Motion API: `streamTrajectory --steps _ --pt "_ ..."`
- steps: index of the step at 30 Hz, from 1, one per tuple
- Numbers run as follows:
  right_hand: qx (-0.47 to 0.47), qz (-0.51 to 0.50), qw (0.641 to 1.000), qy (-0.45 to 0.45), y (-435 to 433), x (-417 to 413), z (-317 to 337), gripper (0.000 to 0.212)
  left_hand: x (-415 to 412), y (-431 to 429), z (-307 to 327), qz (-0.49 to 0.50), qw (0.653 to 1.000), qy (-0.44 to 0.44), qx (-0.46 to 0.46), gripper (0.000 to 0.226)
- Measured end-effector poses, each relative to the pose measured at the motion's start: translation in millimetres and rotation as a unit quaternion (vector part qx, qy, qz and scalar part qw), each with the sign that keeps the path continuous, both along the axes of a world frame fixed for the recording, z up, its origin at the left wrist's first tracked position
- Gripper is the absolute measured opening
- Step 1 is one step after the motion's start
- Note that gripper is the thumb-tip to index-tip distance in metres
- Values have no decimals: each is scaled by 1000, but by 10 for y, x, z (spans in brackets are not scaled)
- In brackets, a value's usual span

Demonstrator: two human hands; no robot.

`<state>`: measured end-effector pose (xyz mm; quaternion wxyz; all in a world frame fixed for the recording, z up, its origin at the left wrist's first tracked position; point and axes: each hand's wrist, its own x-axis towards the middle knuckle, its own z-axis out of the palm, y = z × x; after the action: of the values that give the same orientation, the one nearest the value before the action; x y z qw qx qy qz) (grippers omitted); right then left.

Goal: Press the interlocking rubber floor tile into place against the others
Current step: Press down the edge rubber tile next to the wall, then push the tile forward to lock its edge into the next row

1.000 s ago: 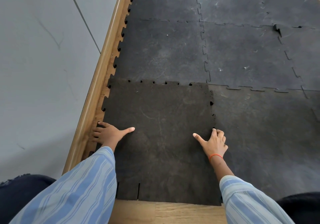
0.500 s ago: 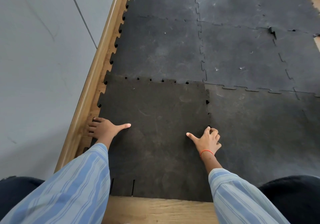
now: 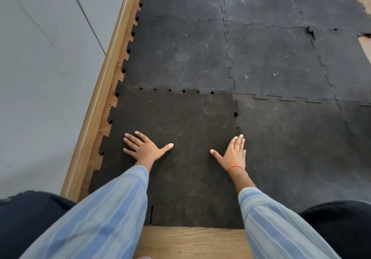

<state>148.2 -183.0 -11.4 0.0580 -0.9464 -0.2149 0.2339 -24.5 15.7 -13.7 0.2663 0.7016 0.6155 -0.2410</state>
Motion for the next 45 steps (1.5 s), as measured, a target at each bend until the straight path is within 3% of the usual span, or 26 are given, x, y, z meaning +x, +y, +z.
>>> streamTrajectory --steps 6,14,21,29,36,45 --pt "-49 52 997 42 -45 79 34 128 261 -196 -14 -103 994 -21 19 145" --pt "-72 76 992 64 -27 193 51 125 606 -474 -32 -285 957 -54 27 142" --pt "-34 36 998 29 -269 -33 -17 95 639 -514 -51 -301 952 -45 27 146" --pt "-38 29 997 53 -228 34 -82 95 716 -574 -91 -288 957 -34 28 149" --pt "25 22 999 17 -341 -15 -83 87 736 -571 -77 -287 957 -26 24 149" --pt "-47 43 995 77 -262 162 -94 104 776 -584 -58 -282 959 -13 25 151"
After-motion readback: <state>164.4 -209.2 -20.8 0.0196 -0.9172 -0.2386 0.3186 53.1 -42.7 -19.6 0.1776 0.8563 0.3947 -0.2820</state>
